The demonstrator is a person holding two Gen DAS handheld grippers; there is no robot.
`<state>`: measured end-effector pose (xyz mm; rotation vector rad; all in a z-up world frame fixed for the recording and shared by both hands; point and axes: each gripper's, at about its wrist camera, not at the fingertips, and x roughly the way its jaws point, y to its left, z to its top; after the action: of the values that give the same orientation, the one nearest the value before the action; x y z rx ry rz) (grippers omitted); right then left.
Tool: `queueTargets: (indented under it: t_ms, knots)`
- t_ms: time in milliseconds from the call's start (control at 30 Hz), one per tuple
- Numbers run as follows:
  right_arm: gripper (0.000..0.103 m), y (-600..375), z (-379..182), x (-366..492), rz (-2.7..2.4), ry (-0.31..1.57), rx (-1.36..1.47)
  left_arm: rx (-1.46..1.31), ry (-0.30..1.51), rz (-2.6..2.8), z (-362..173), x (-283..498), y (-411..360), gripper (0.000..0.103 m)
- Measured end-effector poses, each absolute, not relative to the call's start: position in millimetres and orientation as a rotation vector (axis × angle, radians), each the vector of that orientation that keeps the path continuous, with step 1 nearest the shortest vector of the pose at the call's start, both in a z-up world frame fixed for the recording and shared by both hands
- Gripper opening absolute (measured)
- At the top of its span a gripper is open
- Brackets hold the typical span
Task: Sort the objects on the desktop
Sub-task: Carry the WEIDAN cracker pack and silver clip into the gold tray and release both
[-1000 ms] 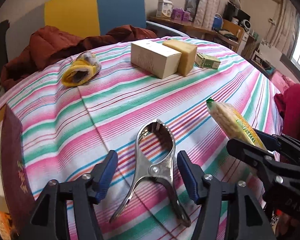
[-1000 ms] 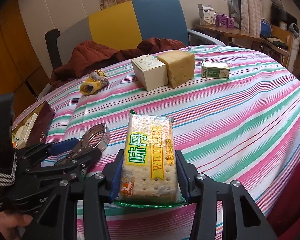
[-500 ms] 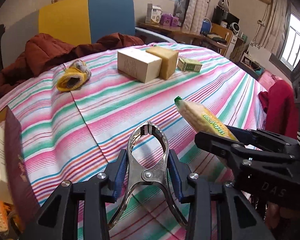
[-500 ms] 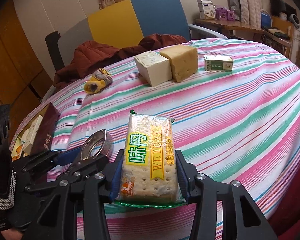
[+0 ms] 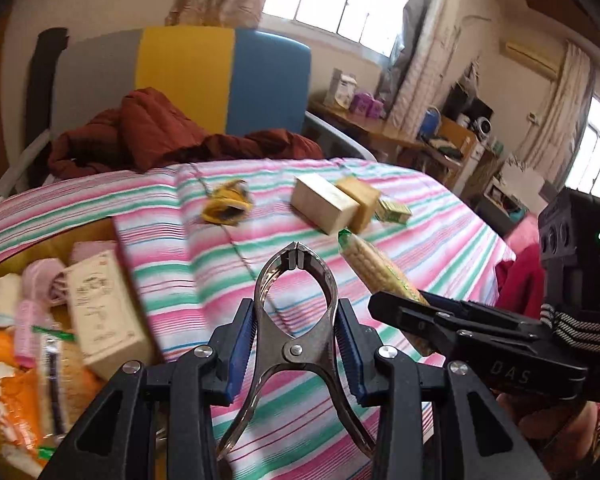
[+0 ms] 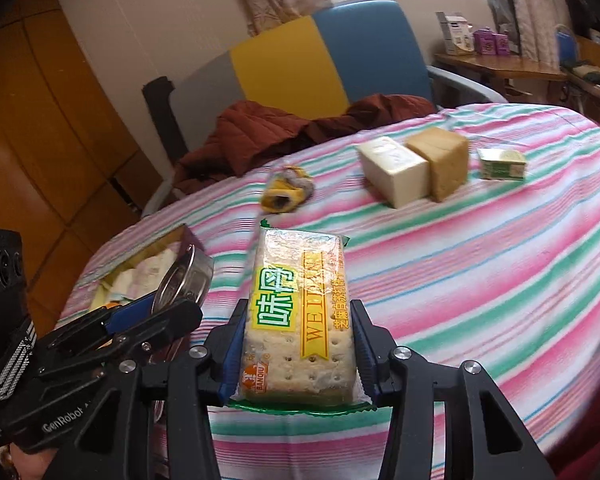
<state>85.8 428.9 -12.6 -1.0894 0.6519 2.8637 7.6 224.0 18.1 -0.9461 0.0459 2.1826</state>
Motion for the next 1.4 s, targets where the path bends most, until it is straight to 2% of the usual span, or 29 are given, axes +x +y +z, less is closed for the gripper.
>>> queueTargets:
  t_ms: [133,400,667,767,900,1000,1067,1133,1233,1400]
  knots:
    - [0.048,393,-2,67,2.943,0.668,-1.113,-0.945,-0.023,2.272,30,-8,175,0.040]
    - [0.048,300,15,9,3.115,0.563,-1.215,-0.985,-0.137,2.467,34,-58,84,0.040]
    - [0.048,228,4,-53,3.160,0.565,-1.334,-1.106,-0.058,2.526,-2,-106,57,0.040]
    - [0.053,220,-9,-75,3.107,0.574,-1.373,-1.221,-0.071,2.482,-22,-119,54,0.040]
    - [0.061,231,-18,-77,3.061,0.689,-1.406,-1.266,-0.260,2.450,-29,-117,32,0.043]
    - [0.062,240,-13,-64,3.088,0.656,-1.352,-1.218,-0.341,2.465,-22,-108,20,0.045]
    - [0.058,244,-11,-54,3.108,0.641,-1.338,-1.180,-0.321,2.495,-17,-102,19,0.045]
    - [0.039,244,-11,-53,3.120,0.616,-1.358,-1.160,-0.269,2.519,-14,-94,20,0.043]
    - [0.032,240,-11,-42,3.160,0.564,-1.409,-1.188,-0.186,2.535,-16,-91,27,0.042]
    - [0.028,218,-21,-43,3.223,0.493,-1.535,-1.245,-0.139,2.534,-28,-97,35,0.039]
